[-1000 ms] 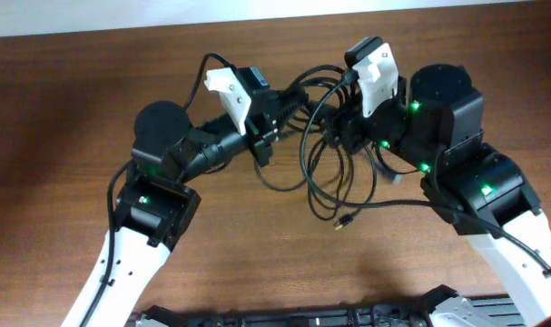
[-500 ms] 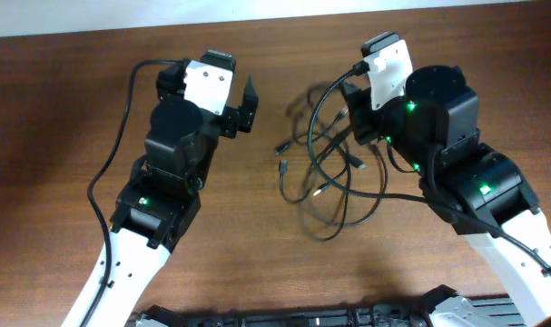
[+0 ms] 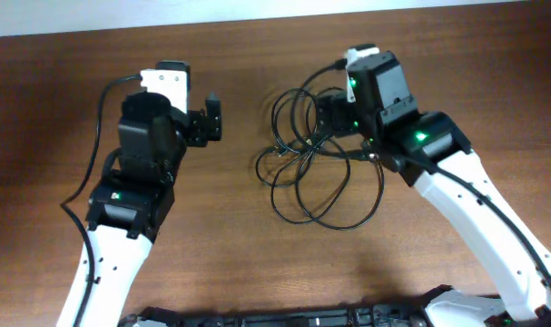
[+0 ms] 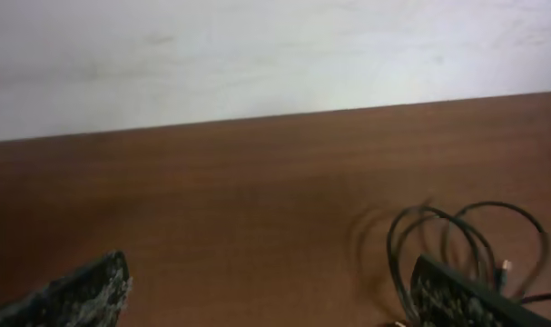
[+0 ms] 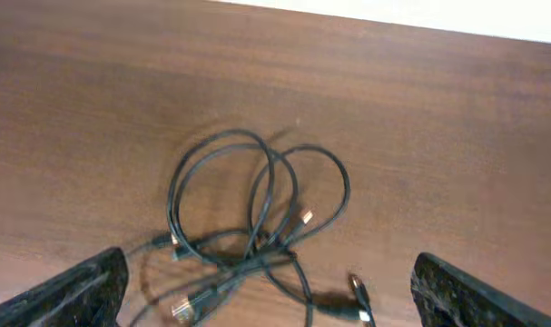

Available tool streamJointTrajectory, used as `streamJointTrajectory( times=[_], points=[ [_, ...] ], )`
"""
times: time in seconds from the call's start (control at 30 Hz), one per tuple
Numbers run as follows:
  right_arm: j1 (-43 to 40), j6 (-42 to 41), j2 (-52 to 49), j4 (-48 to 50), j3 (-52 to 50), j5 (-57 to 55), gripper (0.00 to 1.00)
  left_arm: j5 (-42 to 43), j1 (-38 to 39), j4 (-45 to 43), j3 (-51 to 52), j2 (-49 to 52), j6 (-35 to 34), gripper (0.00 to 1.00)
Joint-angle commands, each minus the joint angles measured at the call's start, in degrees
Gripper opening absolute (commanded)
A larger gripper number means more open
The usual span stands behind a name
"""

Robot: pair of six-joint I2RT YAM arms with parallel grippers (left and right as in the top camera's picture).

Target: Untangle cables

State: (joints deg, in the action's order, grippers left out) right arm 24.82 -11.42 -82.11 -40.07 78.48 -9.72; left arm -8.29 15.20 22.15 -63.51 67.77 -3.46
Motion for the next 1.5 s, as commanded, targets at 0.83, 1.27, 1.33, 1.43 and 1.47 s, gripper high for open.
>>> streamJointTrajectory(
  times=[0.83,1.27,1.33,1.43,1.47],
  points=[
    [-8.7,2.1,-36.7,19.4,0.3,29.7,0.14,3.1,-2.3,3.7,-0.4,-0.6,-2.1,0.99],
    [-7.4,8.2,-4.1,11.7,27.8,35.8,0.04,3.1,-2.3,3.7,-0.4,-0.6,-2.1,0.99],
    [-7.5,8.2,-0.2,17.8,28.1,33.8,0.04,3.1,-2.3,3.7,-0.4,-0.6,-2.1,0.99],
    [-7.6,10.0,0.9,16.3,28.1,31.2,0.04,3.1,-2.3,3.7,-0.4,-0.6,-2.1,0.99],
    [-7.6,10.5,0.9,15.7,28.1,29.0,0.04,3.1,-2.3,3.7,-0.4,-0.6,-2.1,0.99]
  ],
)
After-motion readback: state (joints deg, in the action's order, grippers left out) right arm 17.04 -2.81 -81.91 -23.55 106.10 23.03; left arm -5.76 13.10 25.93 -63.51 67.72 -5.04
